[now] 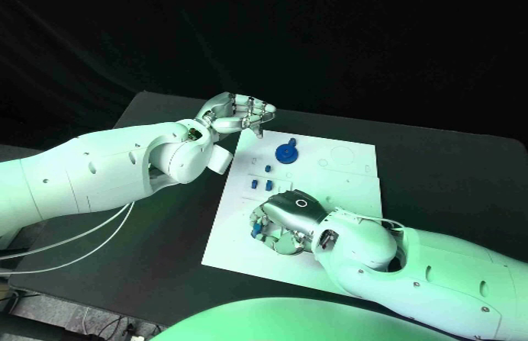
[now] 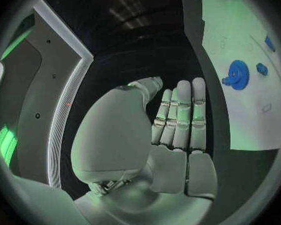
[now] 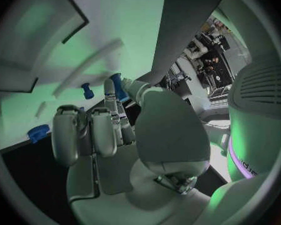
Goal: Assemble the parts on the task board
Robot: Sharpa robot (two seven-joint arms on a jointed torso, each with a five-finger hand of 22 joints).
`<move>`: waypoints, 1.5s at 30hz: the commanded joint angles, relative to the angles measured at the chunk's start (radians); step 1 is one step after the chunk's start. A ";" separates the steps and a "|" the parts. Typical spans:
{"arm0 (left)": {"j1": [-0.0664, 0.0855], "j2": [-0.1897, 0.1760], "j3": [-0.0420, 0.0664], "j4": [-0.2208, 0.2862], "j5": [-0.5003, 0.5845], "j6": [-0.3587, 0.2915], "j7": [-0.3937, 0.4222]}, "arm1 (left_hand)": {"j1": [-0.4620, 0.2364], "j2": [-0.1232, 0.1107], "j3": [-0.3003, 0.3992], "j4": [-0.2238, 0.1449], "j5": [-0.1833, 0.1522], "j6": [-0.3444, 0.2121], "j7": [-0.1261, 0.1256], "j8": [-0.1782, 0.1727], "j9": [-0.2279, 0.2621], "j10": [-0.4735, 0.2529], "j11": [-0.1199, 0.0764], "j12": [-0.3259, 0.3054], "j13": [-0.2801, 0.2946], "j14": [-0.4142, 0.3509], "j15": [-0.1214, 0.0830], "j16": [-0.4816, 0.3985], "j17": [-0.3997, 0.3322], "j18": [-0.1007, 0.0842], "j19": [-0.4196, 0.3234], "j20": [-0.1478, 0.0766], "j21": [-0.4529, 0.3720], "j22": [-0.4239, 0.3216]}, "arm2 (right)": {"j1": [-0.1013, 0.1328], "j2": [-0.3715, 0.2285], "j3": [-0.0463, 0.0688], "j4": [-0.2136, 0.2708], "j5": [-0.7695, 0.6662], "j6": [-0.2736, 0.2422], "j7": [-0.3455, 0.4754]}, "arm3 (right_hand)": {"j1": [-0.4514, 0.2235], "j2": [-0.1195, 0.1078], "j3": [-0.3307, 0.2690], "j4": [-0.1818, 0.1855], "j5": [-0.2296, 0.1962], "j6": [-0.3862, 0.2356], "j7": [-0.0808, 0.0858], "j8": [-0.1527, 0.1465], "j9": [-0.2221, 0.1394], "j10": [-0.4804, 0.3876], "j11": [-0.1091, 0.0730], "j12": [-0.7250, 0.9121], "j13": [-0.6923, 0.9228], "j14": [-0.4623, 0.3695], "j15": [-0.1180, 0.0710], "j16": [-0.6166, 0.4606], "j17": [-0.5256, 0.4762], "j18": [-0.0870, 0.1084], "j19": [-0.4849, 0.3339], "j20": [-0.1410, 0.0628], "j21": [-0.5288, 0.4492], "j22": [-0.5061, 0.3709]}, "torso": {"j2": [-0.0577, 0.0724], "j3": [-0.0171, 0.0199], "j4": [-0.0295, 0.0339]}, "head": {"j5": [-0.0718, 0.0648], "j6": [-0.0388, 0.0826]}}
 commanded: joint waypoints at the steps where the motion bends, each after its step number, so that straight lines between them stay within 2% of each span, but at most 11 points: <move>1: 0.001 0.001 0.001 0.002 0.005 0.015 0.004 | -0.006 0.006 -0.008 0.000 0.002 -0.010 0.000 0.001 0.001 -0.008 -0.002 0.005 0.001 -0.009 -0.001 -0.003 -0.001 0.013 -0.002 0.002 -0.002 -0.001 | -0.002 -0.006 0.000 0.006 -0.005 -0.014 -0.015 | -0.005 -0.014 -0.012 0.002 0.004 -0.026 0.001 -0.015 -0.006 0.003 0.006 -0.005 0.003 0.030 0.005 0.001 -0.002 -0.012 0.031 0.004 -0.004 0.189 | 0.000 0.0008 -0.0004 | 0.000 0.001; 10: 0.000 -0.001 0.001 0.001 0.005 0.014 0.004 | -0.005 0.007 -0.009 0.000 0.002 -0.010 0.000 0.002 0.002 -0.010 -0.002 0.008 0.001 -0.011 0.000 -0.003 -0.001 0.013 -0.003 0.002 -0.003 -0.002 | -0.003 -0.054 0.002 0.053 0.018 -0.166 -0.004 | -0.017 -0.035 -0.066 0.024 0.007 -0.157 -0.010 -0.092 -0.042 0.014 -0.010 -0.009 0.019 0.029 -0.008 0.000 -0.008 -0.011 0.032 -0.007 -0.007 0.190 | -0.001 0.0006 -0.0015 | -0.006 0.006; 14: 0.000 -0.001 0.001 0.000 0.005 0.014 0.004 | -0.005 0.007 -0.009 0.000 0.002 -0.010 0.000 0.002 0.002 -0.010 -0.002 0.008 0.001 -0.011 0.000 -0.003 -0.001 0.013 -0.003 0.002 -0.003 -0.002 | 0.002 -0.094 0.007 0.090 0.055 -0.226 0.014 | -0.018 -0.040 -0.087 0.031 0.009 -0.195 -0.013 -0.099 -0.058 0.017 -0.012 -0.008 0.026 0.029 -0.010 -0.001 -0.009 -0.012 0.034 -0.009 -0.005 0.192 | -0.002 0.0001 -0.0038 | -0.010 0.011; 20: 0.000 -0.001 0.000 -0.001 0.005 0.015 0.004 | -0.005 0.007 -0.009 0.000 0.002 -0.010 0.000 0.002 0.002 -0.010 -0.002 0.008 0.001 -0.011 0.000 -0.003 -0.001 0.013 -0.003 0.002 -0.003 -0.002 | 0.032 -0.187 0.018 0.151 0.201 -0.272 0.052 | 0.014 -0.017 -0.101 0.038 0.016 -0.048 -0.001 -0.029 -0.028 0.062 -0.004 0.015 0.055 0.033 -0.005 0.006 0.001 -0.016 0.040 -0.007 0.010 0.198 | -0.004 0.0007 -0.0044 | -0.030 0.022; 22: 0.000 -0.001 -0.001 -0.002 0.005 0.015 0.004 | -0.005 0.007 -0.009 0.000 0.002 -0.010 0.000 0.002 0.002 -0.010 -0.002 0.008 0.001 -0.011 0.000 -0.003 -0.001 0.013 -0.003 0.002 -0.003 -0.002 | 0.048 -0.228 0.020 0.166 0.278 -0.259 0.056 | 0.021 -0.014 -0.103 0.038 0.022 -0.006 0.007 -0.007 -0.022 0.084 -0.002 0.030 0.071 0.034 -0.003 0.008 0.004 -0.017 0.042 -0.005 0.015 0.201 | -0.005 0.0002 -0.0051 | -0.037 0.026; 26: 0.000 -0.004 -0.004 -0.003 0.005 0.014 0.003 | -0.005 0.007 -0.009 0.000 0.002 -0.010 0.000 0.002 0.002 -0.010 -0.002 0.008 0.001 -0.011 0.000 -0.003 -0.001 0.013 -0.003 0.002 -0.003 -0.002 | 0.088 -0.336 0.022 0.179 0.471 -0.182 0.035 | -0.013 -0.009 -0.159 0.071 0.038 0.067 -0.032 0.051 0.009 0.182 -0.040 0.167 0.206 0.034 -0.032 0.011 0.006 -0.019 0.049 -0.025 0.031 0.209 | -0.010 -0.0019 -0.0126 | -0.053 0.031; 28: 0.000 -0.004 -0.005 -0.003 0.006 0.014 0.003 | -0.005 0.007 -0.009 0.000 0.002 -0.010 0.000 0.002 0.002 -0.010 -0.002 0.008 0.001 -0.011 0.000 -0.003 -0.001 0.013 -0.003 0.002 -0.003 -0.002 | 0.096 -0.378 0.020 0.180 0.515 -0.155 0.022 | -0.017 0.001 -0.206 0.094 0.063 0.049 -0.040 0.081 0.059 0.103 -0.051 0.335 0.416 0.041 -0.050 0.019 0.016 -0.027 0.061 -0.037 0.064 0.222 | -0.012 -0.0026 -0.0151 | -0.059 0.032; 30: 0.000 -0.005 -0.007 -0.004 0.006 0.014 0.003 | -0.005 0.007 -0.009 0.000 0.002 -0.010 0.000 0.002 0.002 -0.010 -0.002 0.008 0.001 -0.011 0.000 -0.003 -0.001 0.013 -0.003 0.002 -0.003 -0.002 | 0.102 -0.426 0.017 0.185 0.551 -0.129 0.003 | -0.025 0.012 -0.233 0.129 0.068 0.030 -0.043 0.096 0.090 0.099 -0.047 0.586 0.678 0.045 -0.040 0.029 0.035 -0.032 0.070 -0.038 0.092 0.233 | -0.014 -0.0020 -0.0184 | -0.066 0.033; 35: 0.000 -0.006 -0.010 -0.005 0.009 0.014 0.002 | -0.005 0.007 -0.009 0.000 0.002 -0.010 0.000 0.002 0.002 -0.010 -0.002 0.008 0.001 -0.011 0.000 -0.003 -0.001 0.013 -0.003 0.002 -0.003 -0.002 | 0.097 -0.511 0.007 0.201 0.573 -0.090 -0.044 | -0.045 0.026 -0.281 0.147 0.072 0.013 -0.041 0.113 0.128 0.142 -0.048 0.925 1.008 0.053 -0.041 0.053 0.078 -0.042 0.085 -0.037 0.137 0.248 | -0.017 -0.0009 -0.0260 | -0.097 0.032; 40: 0.000 -0.005 -0.012 -0.006 0.010 0.016 0.002 | -0.005 0.007 -0.009 0.000 0.002 -0.010 0.000 0.002 0.002 -0.010 -0.002 0.008 0.001 -0.011 0.000 -0.003 -0.001 0.013 -0.003 0.002 -0.003 -0.002 | 0.079 -0.572 -0.001 0.221 0.523 -0.064 -0.111 | -0.094 0.028 -0.334 0.150 0.112 0.012 -0.045 0.123 0.147 0.161 -0.050 1.019 1.098 0.057 -0.041 0.067 0.105 -0.047 0.092 -0.038 0.159 0.254 | -0.021 -0.0016 -0.0316 | -0.130 0.031; 45: -0.004 -0.004 -0.013 -0.008 0.011 0.017 0.002 | -0.005 0.007 -0.009 0.000 0.002 -0.010 0.000 0.002 0.002 -0.010 -0.002 0.008 0.001 -0.011 0.000 -0.003 -0.001 0.013 -0.003 0.002 -0.003 -0.002 | 0.060 -0.594 -0.008 0.238 0.453 -0.051 -0.171 | -0.129 0.035 -0.377 0.152 0.111 0.017 -0.050 0.132 0.160 0.166 -0.053 1.045 1.126 0.057 -0.043 0.071 0.113 -0.049 0.096 -0.039 0.169 0.257 | -0.025 -0.0029 -0.0352 | -0.141 0.027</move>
